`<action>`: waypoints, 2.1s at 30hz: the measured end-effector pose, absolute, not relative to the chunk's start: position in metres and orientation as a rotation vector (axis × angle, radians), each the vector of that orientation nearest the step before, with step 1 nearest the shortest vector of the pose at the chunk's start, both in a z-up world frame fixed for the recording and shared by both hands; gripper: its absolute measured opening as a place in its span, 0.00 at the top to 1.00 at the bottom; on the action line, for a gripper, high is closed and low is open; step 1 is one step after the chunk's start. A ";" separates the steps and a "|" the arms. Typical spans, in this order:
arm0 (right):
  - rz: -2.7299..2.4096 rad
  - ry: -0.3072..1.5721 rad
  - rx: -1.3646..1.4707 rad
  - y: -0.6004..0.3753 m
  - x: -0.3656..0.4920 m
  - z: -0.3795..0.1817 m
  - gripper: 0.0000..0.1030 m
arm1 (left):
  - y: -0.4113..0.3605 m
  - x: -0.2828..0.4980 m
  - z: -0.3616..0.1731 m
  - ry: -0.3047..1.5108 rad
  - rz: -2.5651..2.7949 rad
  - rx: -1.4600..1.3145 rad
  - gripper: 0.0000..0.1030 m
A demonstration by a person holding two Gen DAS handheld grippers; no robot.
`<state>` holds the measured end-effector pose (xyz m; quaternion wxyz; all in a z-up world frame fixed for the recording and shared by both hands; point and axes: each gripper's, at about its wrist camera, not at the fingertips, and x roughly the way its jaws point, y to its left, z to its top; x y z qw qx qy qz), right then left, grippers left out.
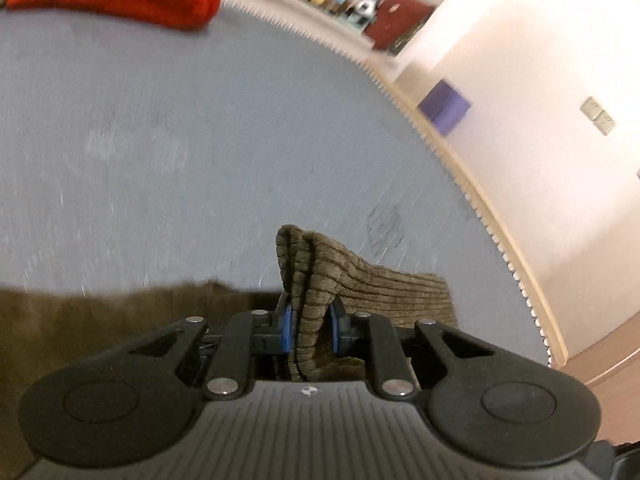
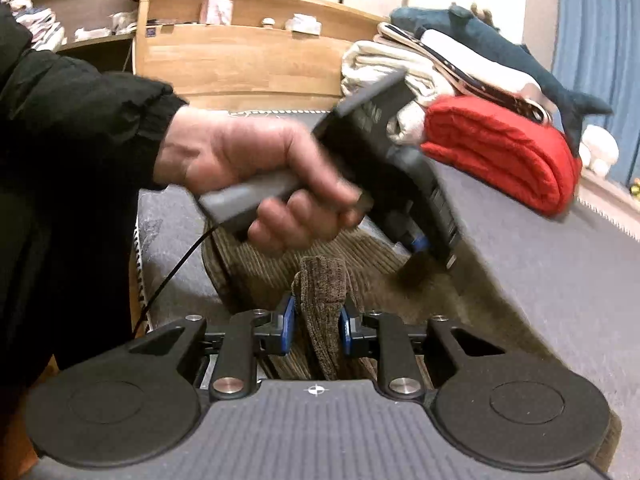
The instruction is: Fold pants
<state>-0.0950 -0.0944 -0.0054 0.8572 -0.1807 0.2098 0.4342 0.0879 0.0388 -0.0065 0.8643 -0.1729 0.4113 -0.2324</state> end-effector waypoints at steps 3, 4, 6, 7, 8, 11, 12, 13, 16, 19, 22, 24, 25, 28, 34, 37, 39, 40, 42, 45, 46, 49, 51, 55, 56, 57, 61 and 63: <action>0.944 0.485 -0.399 -0.086 -0.094 -0.010 0.73 | 0.044 0.088 -0.010 0.861 -0.410 -0.290 0.79; 0.955 0.494 -0.404 -0.084 -0.094 -0.012 0.71 | 0.045 0.090 -0.014 0.882 -0.394 -0.280 0.77; 0.955 0.503 -0.394 -0.085 -0.093 -0.012 0.66 | 0.047 0.090 -0.019 0.890 -0.337 -0.245 0.72; 0.953 0.511 -0.365 -0.087 -0.090 -0.010 0.64 | 0.047 0.088 -0.015 0.861 -0.298 -0.200 0.71; 0.946 0.519 -0.327 -0.092 -0.086 -0.007 0.63 | 0.047 0.085 -0.010 0.834 -0.283 -0.162 0.65; 0.892 0.537 -0.217 -0.106 -0.071 0.001 0.59 | 0.048 0.075 0.003 0.771 -0.304 -0.136 0.63; 0.860 0.545 -0.193 -0.110 -0.066 0.002 0.58 | 0.047 0.071 0.006 0.765 -0.327 -0.136 0.63; 0.819 0.560 -0.179 -0.114 -0.060 0.002 0.58 | 0.046 0.066 0.007 0.762 -0.352 -0.129 0.63; 0.677 0.664 -0.189 -0.120 -0.041 -0.013 0.57 | 0.036 0.057 0.008 0.760 -0.430 -0.067 0.81; 0.472 0.887 -0.342 -0.118 -0.018 -0.056 0.54 | 0.030 0.040 0.005 0.757 -0.504 0.005 0.87; 0.460 0.907 -0.318 -0.125 -0.014 -0.065 0.50 | 0.026 0.029 -0.002 0.769 -0.555 0.062 0.89; 0.459 0.907 -0.309 -0.128 -0.014 -0.063 0.50 | 0.020 0.023 -0.010 0.793 -0.611 0.097 0.89; 0.453 0.908 -0.302 -0.129 -0.015 -0.063 0.50 | 0.016 0.022 -0.017 0.823 -0.658 0.125 0.89; 0.445 0.895 -0.311 -0.129 -0.019 -0.064 0.50 | -0.008 0.010 -0.053 0.988 -0.747 0.387 0.88; 0.397 0.896 -0.280 -0.134 -0.021 -0.057 0.45 | -0.012 0.000 -0.048 0.931 -0.761 0.454 0.88; 0.244 0.914 -0.166 -0.158 -0.018 -0.041 0.41 | -0.006 0.000 -0.044 0.931 -0.776 0.432 0.88; 0.116 0.903 -0.026 -0.183 -0.018 -0.027 0.37 | -0.008 -0.006 -0.046 0.961 -0.793 0.441 0.89; 0.049 0.888 0.046 -0.197 -0.022 -0.020 0.32 | -0.009 -0.010 -0.047 0.974 -0.804 0.457 0.89; -0.118 0.859 0.158 -0.226 -0.030 -0.016 0.27 | -0.012 -0.020 -0.050 0.964 -0.820 0.502 0.91; -0.297 0.864 0.279 -0.259 -0.044 -0.028 0.26 | -0.011 -0.028 -0.048 0.962 -0.851 0.507 0.91; -0.320 0.885 0.320 -0.267 -0.048 -0.036 0.26 | -0.008 -0.032 -0.046 0.960 -0.859 0.505 0.91; -0.298 0.960 0.476 -0.279 -0.055 -0.059 0.24 | -0.004 -0.038 -0.043 0.959 -0.873 0.495 0.91; -0.258 0.972 0.553 -0.279 -0.057 -0.067 0.23 | -0.002 -0.042 -0.038 0.950 -0.867 0.493 0.91; -0.215 0.972 0.542 -0.270 -0.054 -0.067 0.21 | -0.002 -0.044 -0.032 0.930 -0.792 0.462 0.90; -0.217 0.969 0.523 -0.265 -0.054 -0.067 0.24 | -0.002 -0.046 -0.028 0.914 -0.770 0.457 0.87; -0.219 0.966 0.494 -0.259 -0.055 -0.065 0.27 | -0.002 -0.048 -0.024 0.894 -0.746 0.443 0.82; -0.233 0.889 0.411 -0.239 -0.064 -0.045 0.62 | 0.006 -0.055 -0.002 0.843 -0.634 0.302 0.78; -0.209 0.786 0.319 -0.215 -0.079 -0.029 0.68 | 0.008 -0.060 0.011 0.812 -0.595 0.251 0.78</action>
